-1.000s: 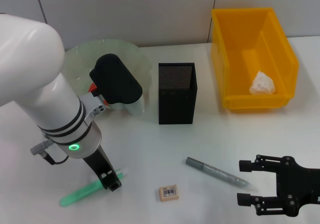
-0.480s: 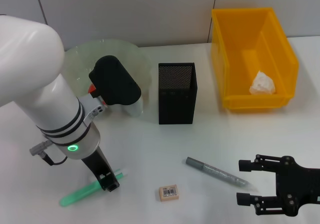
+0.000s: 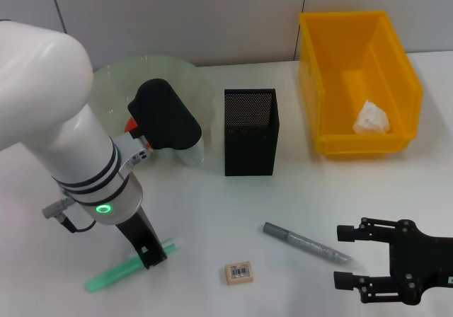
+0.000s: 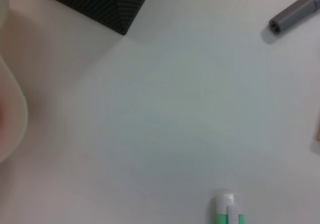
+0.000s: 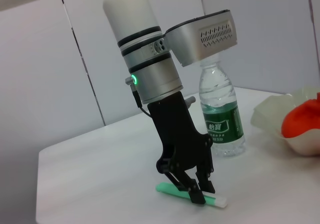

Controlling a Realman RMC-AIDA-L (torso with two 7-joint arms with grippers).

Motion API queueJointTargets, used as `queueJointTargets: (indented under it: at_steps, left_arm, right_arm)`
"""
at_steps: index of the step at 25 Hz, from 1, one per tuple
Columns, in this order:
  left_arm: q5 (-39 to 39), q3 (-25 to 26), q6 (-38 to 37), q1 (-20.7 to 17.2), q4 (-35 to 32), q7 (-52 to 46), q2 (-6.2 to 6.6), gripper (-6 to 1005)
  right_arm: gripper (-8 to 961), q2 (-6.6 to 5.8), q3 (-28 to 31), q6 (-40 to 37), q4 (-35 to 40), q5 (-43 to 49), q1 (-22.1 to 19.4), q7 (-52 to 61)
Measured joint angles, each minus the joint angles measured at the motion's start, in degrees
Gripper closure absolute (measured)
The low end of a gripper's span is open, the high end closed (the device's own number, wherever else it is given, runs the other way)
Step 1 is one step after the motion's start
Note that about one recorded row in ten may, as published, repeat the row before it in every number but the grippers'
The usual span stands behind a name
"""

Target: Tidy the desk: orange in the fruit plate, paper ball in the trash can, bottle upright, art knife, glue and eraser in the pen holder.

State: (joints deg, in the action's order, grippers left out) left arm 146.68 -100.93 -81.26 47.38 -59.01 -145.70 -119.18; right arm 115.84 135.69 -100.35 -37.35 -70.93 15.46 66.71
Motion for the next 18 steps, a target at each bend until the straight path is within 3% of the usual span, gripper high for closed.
queueJointTargets:
  at_steps: [5, 9, 14, 18]
  left_arm:
    - [-0.4, 0.2, -1.2, 0.0, -3.4, -0.4, 0.0, 811]
    - [-0.7, 0.5, -1.9, 0.0, -4.8, -0.5, 0.0, 810]
    - [-2.6, 3.7, -2.4, -3.1, -17.0, -0.3, 0.06, 799]
    - [-8.5, 5.2, 4.2, -8.0, -27.4, 2.6, 0.23, 788]
  right_arm:
    - [179, -0.01, 0.2, -0.1, -0.1, 0.0, 0.0, 0.0]
    - [179, -0.01, 0.3, -0.2, -0.3, 0.0, -0.1, 0.2]
    - [179, -0.01, 0.4, -0.2, -0.4, 0.0, -0.4, 0.3]
    - [179, -0.01, 0.4, -0.2, -0.4, 0.0, -0.5, 0.3]
